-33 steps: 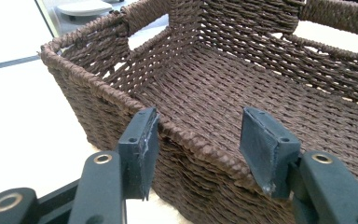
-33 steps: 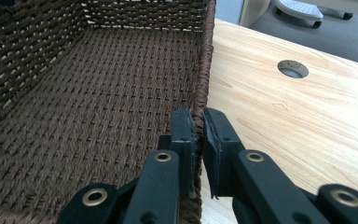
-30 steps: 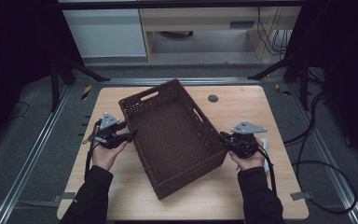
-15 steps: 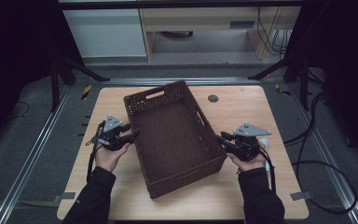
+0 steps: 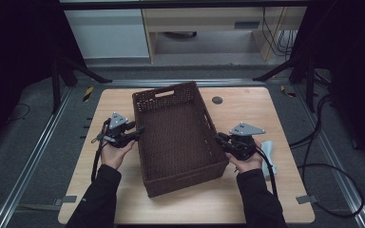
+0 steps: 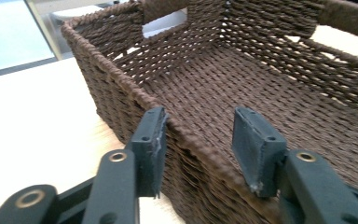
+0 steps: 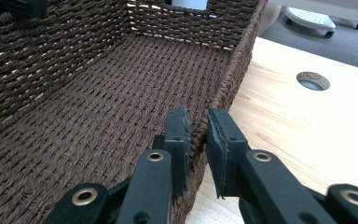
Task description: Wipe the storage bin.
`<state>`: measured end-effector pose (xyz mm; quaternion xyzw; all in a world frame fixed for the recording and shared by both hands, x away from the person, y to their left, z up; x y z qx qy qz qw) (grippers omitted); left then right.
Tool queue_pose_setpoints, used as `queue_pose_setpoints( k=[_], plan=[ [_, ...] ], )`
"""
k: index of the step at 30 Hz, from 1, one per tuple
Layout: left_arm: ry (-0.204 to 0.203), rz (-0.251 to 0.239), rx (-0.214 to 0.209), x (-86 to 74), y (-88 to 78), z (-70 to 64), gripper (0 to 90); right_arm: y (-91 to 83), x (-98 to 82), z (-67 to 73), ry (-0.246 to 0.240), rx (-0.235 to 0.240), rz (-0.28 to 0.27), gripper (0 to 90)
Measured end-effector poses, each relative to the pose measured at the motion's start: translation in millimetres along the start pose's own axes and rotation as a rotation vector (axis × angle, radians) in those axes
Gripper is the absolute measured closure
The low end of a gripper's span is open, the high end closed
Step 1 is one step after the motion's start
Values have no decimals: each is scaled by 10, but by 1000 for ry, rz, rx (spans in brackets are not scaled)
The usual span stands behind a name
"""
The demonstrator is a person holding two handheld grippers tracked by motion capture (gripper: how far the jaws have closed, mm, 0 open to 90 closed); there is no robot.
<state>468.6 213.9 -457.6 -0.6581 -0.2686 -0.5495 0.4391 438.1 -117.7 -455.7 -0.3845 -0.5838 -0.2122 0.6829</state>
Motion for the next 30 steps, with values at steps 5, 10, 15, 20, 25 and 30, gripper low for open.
queue_pose_setpoints(
  k=[5,10,15,20,25,30],
  plan=[
    [29,8,-22,-16,-171,-94,471,-44,-7,55,-13,-2,14,795],
    [21,30,-41,-77,-223,-140,497,-141,-25,157,0,41,16,788],
    [24,35,-42,-74,-185,-152,565,-129,17,171,-1,47,17,693],
    [16,21,-38,-56,-83,-103,584,-18,73,102,13,14,-18,664],
    [6,23,-28,-54,-18,-80,586,108,28,60,12,-12,-5,692],
    [12,12,-35,-43,-100,-88,506,87,-1,76,25,-13,-1,735]
  ],
)
Point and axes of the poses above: each handheld gripper's, and its own axes: y roughly forward along the jaws, x roughly out of its top, z roughly to its left, the point moved 7 cm from there along y, roughly forward along the jaws, and after that the axes turned 13 degrees about -z, right-handed, at the moved point
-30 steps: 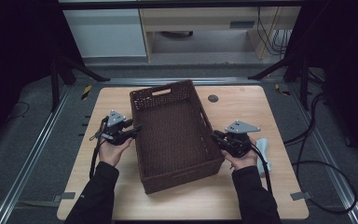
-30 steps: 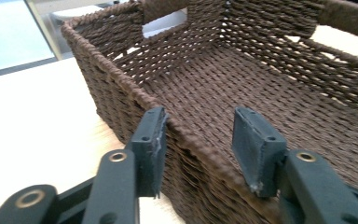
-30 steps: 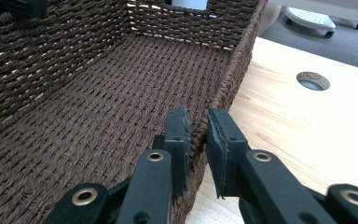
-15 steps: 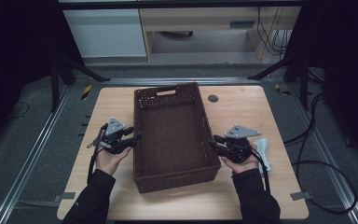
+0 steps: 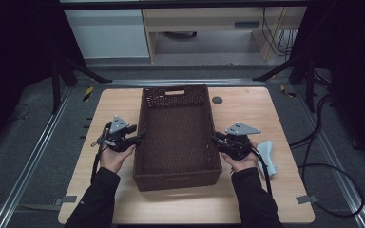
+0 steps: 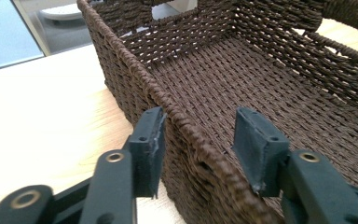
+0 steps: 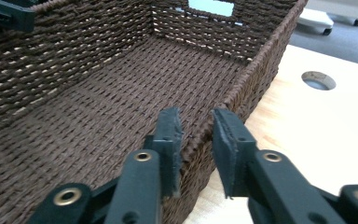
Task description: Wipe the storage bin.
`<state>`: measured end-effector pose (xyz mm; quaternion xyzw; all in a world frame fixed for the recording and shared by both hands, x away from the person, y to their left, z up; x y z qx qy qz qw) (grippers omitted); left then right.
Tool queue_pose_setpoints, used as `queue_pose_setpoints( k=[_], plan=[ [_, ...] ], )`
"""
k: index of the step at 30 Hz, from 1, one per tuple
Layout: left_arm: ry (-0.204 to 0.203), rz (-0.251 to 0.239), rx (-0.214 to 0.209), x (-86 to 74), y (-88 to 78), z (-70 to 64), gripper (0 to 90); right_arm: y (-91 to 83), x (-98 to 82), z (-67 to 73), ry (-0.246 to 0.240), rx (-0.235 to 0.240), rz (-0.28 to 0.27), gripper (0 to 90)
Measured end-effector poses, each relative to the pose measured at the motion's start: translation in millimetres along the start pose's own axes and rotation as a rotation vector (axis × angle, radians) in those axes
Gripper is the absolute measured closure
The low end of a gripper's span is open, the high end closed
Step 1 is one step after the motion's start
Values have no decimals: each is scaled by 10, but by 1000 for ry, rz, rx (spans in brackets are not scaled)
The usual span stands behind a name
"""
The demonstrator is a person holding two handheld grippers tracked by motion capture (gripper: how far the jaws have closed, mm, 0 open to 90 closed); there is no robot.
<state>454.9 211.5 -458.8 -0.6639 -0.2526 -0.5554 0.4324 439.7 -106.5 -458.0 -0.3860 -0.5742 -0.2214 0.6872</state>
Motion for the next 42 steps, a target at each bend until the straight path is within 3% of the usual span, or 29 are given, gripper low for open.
queue_pose_setpoints(
  k=[4,9,13,18,20,23,24,30,34,37,39,42],
  plan=[
    [2,-28,-19,29,-149,-36,467,-38,-8,49,-18,-1,7,734],
    [15,21,-48,-76,-298,-101,505,-136,-22,166,-32,25,27,717],
    [-8,16,-71,-107,-270,-132,600,-165,8,186,-33,49,24,668],
    [2,25,-52,-74,-208,-99,632,-112,125,93,-26,15,-41,606],
    [-2,21,-44,-68,-164,-66,650,-2,126,34,-9,-8,-38,611],
    [-10,21,-38,-67,-130,-35,653,61,90,41,-7,-4,-24,625],
    [-11,26,-37,-73,-124,-27,632,106,56,53,-27,-15,-14,650],
    [13,14,-36,-82,-242,-58,508,73,24,44,-25,-22,-6,701],
    [15,16,-44,-91,-396,-71,510,49,19,78,-29,-24,0,698],
    [-1,27,-60,-141,-470,-83,564,-14,4,128,-12,-7,3,691],
    [-33,18,-75,-151,-481,-81,626,-66,3,169,-4,13,15,684],
    [-32,31,-80,-141,-450,-83,681,-93,63,161,-14,15,5,643]
  ],
)
Point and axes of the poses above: each handheld gripper's, and its own axes: y roughly forward along the jaws, x roughly out of its top, z roughly to its left, the point moved 7 cm from there along y, roughly forward along the jaws, and after that the axes turned 13 degrees about -z, right-handed, at the moved point
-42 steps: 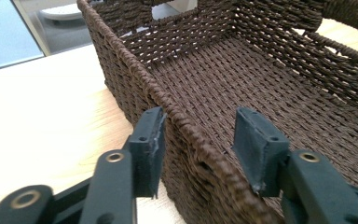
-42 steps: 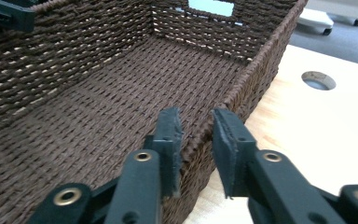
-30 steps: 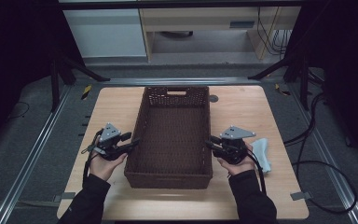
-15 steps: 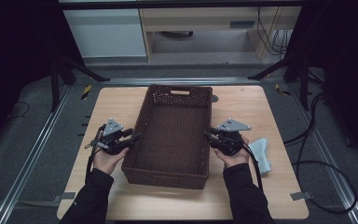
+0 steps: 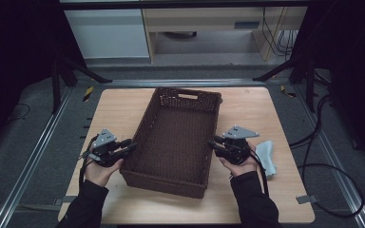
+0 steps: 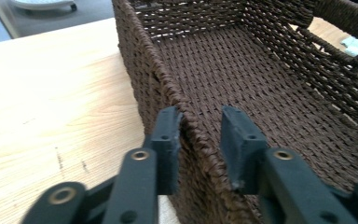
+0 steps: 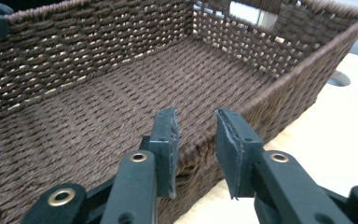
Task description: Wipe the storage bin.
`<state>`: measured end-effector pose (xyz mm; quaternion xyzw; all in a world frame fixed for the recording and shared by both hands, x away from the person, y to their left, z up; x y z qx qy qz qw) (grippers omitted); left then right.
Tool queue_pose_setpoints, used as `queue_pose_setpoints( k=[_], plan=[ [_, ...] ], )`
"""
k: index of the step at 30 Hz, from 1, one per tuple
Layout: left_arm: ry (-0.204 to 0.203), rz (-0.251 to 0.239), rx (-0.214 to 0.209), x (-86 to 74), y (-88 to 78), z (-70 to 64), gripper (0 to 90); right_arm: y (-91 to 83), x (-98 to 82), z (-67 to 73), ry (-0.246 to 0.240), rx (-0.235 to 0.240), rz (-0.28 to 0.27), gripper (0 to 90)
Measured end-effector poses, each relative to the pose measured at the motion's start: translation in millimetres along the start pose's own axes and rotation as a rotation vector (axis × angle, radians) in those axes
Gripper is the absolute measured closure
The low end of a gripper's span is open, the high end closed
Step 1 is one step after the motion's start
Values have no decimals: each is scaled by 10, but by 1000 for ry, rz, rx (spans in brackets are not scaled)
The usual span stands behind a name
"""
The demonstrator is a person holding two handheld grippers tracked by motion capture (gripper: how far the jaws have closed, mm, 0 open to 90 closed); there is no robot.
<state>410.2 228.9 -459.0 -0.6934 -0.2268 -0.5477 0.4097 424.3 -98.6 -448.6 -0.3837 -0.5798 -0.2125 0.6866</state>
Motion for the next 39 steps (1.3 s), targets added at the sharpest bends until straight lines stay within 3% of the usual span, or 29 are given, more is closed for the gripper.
queue_pose_setpoints(
  k=[5,7,12,16,19,24,27,32,39],
  plan=[
    [21,10,27,33,70,53,707,79,79,-156,13,-57,-35,612],
    [7,8,19,37,80,83,706,146,65,-187,25,-67,-33,613],
    [18,-8,29,22,4,90,584,241,-21,-189,15,-81,-13,645],
    [34,-20,25,17,-166,69,570,207,-26,-173,29,-78,5,648],
    [24,-18,13,-8,-252,61,618,168,-32,-130,25,-75,16,644],
    [23,-5,24,3,-244,101,708,83,-32,-61,34,-22,23,618],
    [22,-2,41,14,-198,151,728,69,22,-96,18,-42,-9,579],
    [-3,-16,66,19,-186,233,669,142,58,-221,29,-89,-32,560],
    [20,-8,59,-74,-354,178,634,189,-20,-243,43,-71,-10,620]
  ],
)
Point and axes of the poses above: each handheld gripper's, and its own axes: y roughly forward along the jaws, x roughly out of its top, z roughly to its left, the point moved 7 cm from there along y, roughly forward along the jaws, and after that the axes turned 13 degrees about -z, right-handed, at the moved point
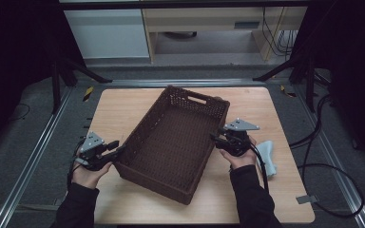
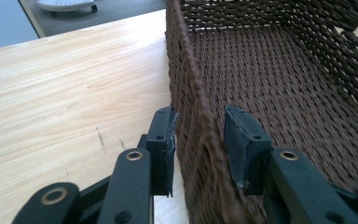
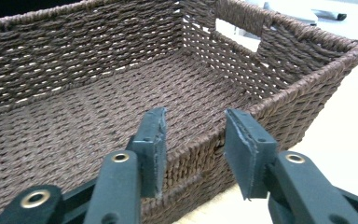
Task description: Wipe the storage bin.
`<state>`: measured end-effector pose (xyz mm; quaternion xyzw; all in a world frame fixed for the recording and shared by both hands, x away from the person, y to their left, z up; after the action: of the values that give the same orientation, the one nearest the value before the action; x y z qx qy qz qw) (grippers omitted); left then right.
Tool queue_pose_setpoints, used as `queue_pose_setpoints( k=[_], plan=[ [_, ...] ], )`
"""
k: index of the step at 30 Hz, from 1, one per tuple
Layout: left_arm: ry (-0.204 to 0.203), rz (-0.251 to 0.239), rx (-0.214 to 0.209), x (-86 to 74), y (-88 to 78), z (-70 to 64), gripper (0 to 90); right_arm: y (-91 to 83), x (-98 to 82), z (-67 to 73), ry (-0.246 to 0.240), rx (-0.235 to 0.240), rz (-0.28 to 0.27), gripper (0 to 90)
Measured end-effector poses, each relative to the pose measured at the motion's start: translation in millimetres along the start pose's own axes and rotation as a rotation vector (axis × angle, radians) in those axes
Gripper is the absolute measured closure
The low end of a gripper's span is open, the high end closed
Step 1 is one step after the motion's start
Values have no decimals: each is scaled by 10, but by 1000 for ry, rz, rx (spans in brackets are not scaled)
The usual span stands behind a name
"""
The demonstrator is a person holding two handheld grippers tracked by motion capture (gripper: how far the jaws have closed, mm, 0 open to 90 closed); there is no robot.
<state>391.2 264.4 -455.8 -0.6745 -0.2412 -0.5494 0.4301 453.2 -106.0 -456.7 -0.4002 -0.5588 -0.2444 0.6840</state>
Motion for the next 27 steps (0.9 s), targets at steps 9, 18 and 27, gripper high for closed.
queue_pose_setpoints(
  k=[9,18,27],
  plan=[
    [6,12,39,10,49,88,712,-102,0,84,5,47,24,597],
    [-3,-6,76,3,28,141,677,-53,13,-64,-6,-33,-7,516],
    [7,3,91,-11,-1,188,698,-99,-14,-2,27,-8,2,582]
  ],
)
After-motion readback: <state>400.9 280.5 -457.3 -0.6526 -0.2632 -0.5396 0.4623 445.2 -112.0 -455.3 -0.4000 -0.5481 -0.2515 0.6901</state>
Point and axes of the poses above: each handheld gripper's, and its own axes: y roughly forward along the jaws, x roughly out of its top, z roughly to its left, the point moved 7 cm from there along y, roughly forward along the jaws, and after that the axes turned 13 degrees about -z, right-handed, at the moved point
